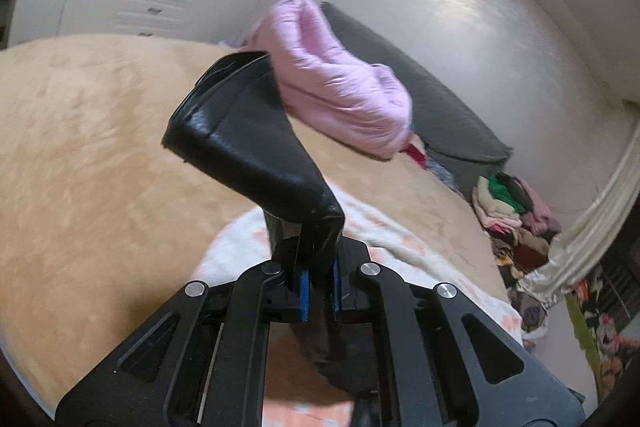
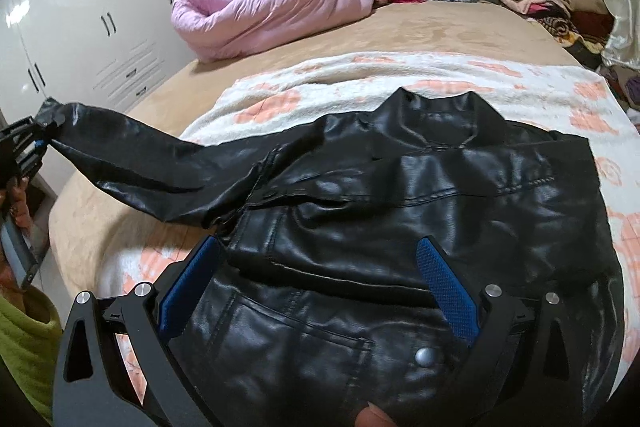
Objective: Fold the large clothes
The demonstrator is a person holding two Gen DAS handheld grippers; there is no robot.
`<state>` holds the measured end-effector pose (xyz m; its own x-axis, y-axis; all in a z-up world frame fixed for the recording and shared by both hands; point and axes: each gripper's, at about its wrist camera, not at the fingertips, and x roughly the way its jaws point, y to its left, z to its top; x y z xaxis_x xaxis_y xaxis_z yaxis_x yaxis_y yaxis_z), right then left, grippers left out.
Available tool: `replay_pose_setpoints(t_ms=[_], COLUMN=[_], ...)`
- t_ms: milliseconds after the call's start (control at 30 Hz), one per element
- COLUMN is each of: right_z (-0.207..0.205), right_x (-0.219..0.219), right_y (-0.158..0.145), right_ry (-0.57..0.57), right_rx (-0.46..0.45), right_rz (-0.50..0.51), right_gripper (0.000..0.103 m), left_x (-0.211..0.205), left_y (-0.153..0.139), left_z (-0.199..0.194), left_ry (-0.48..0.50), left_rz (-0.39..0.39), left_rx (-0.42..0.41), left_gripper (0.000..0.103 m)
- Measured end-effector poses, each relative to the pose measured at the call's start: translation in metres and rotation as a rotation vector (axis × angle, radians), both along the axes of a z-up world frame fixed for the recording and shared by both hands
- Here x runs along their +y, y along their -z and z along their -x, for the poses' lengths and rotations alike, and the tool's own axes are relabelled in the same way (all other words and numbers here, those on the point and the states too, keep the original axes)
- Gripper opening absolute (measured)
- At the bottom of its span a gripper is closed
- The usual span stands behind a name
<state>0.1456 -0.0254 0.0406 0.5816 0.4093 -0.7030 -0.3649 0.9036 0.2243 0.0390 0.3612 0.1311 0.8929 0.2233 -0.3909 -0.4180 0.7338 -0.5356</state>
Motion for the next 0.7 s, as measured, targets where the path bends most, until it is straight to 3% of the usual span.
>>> replay_pose_setpoints(t_ms=[200,400,500,700], right_z=[0.002,0.008,0.012,0.022], right_x=[-0.038,-0.086,-0.11,-0.161], right_y=[-0.005,-0.005,-0.004,-0.002], right_ry=[0.054,0.134,0.177,0.272], right_rx=[-0.007,-0.006,-0.006,-0.007], right_rz=[-0.059,-0.126,-0.155,-0.202], right_gripper=[0.098,0.098,0.098,0.098], left_x=[-0.06,-0.131,-0.169,-0.231], left_y=[-0.038,-0.057,-0.056,-0.036], left_z=[-0.024,-0.053,-0.066,-0.094], left_ry=[0.097,0.247,0.33,0.495], left_rz=[-0.094,-0.15,-0.179,-0.154], left_rx=[-0.023,-0.035,-0.04,-0.013], left_gripper=[0.002,0.002,0.002,0.002])
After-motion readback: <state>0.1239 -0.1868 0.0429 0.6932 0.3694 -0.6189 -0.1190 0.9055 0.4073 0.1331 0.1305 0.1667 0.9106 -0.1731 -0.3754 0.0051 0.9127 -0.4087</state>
